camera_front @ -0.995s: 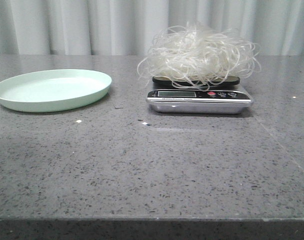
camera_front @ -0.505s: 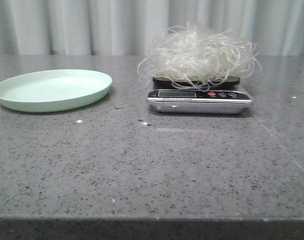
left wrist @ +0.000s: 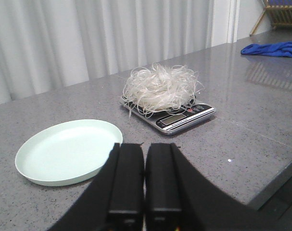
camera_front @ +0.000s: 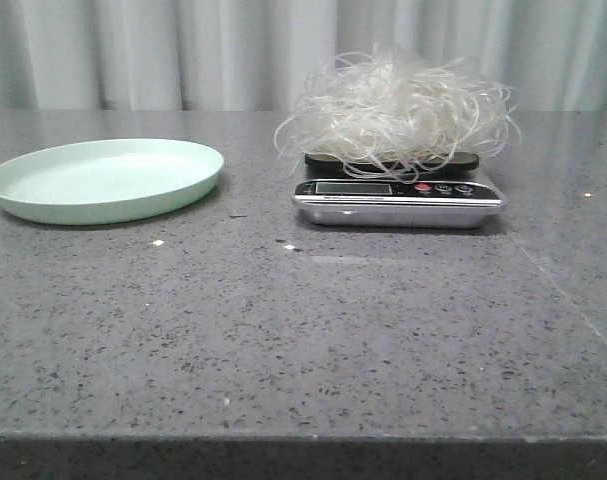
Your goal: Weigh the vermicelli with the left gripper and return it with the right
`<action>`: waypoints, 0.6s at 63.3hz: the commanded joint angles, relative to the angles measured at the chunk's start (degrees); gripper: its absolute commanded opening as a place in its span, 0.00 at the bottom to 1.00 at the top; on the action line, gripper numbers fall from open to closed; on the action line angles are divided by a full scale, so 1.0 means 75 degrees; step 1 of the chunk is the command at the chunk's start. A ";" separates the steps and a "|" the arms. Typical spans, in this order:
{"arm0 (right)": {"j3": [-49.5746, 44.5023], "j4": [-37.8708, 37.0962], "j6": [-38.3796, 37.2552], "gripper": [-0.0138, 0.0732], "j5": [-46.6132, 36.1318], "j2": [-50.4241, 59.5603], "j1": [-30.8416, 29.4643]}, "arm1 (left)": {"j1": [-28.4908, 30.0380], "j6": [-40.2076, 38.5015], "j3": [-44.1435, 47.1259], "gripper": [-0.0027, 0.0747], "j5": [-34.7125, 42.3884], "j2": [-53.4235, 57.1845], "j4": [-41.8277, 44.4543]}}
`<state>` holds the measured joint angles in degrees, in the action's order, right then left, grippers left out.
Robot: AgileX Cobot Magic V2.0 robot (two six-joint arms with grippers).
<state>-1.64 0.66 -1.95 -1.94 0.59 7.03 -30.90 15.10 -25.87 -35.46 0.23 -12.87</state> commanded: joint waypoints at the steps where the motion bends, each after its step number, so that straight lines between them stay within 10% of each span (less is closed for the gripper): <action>1: 0.0071 -0.0088 0.0012 0.37 -0.0790 0.0122 0.0008 | -0.0023 -0.0010 -0.0131 0.21 0.0594 -0.0023 -0.0142; 12: 0.0494 0.0374 -0.0006 0.37 -0.1564 0.0094 0.0008 | -0.0023 -0.0010 -0.0131 0.21 0.0577 -0.0023 -0.0142; 38: 0.3880 0.0395 -0.0006 0.37 0.0565 -0.2951 0.0008 | -0.0023 -0.0010 -0.0131 0.21 0.0529 -0.0023 -0.0142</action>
<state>21.54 3.39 -1.95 2.35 -15.04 7.03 -30.90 15.10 -25.49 -35.70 0.23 -12.87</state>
